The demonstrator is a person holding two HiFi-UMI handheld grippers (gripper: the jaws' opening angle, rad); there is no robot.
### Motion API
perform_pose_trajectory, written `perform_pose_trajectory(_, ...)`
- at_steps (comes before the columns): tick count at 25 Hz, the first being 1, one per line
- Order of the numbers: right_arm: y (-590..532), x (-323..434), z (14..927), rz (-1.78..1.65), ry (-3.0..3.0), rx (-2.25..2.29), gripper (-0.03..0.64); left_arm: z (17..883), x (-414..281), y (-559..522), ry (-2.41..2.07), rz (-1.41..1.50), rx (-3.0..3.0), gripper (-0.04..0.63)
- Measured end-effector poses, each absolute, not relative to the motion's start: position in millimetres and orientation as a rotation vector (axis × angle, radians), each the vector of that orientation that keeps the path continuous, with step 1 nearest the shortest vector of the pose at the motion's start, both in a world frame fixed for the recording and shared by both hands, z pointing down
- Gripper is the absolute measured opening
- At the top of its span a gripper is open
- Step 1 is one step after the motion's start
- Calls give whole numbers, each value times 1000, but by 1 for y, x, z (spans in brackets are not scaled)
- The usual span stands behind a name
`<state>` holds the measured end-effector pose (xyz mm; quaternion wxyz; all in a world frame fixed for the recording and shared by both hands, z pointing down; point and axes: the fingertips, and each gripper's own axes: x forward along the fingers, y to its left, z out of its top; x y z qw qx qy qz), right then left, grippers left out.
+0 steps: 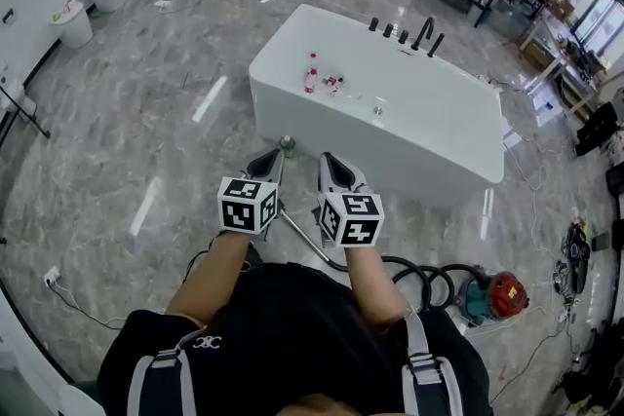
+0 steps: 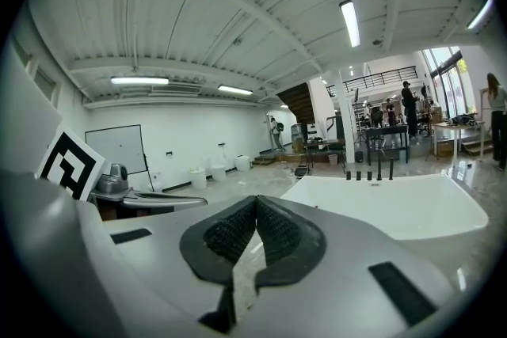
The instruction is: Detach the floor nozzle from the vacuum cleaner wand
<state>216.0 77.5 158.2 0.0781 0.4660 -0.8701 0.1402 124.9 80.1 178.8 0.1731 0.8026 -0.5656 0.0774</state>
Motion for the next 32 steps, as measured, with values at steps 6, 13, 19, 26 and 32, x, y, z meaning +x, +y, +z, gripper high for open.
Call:
perform_pose_trajectory(6, 34, 173, 165, 408, -2568, 1422, 13, 180, 89, 27, -1574, 248, 2339, 8)
perform_pose_trajectory(13, -29, 117, 167, 397, -2556, 1492, 13, 178, 26, -44, -1541, 277, 2378, 8)
perform_pose_trajectory(19, -72, 73, 167, 409, -2524, 1547, 14, 174, -21, -94, -1489, 291, 2399, 8)
perform_pose_trajectory(26, -101, 81, 193, 464, -2390, 1647, 13, 200, -28, -136, -1386, 332, 2390, 8)
perform_pose_trajectory(32, -127, 88, 220, 511, -2309, 1626, 12, 228, -27, -163, -1335, 356, 2336, 8)
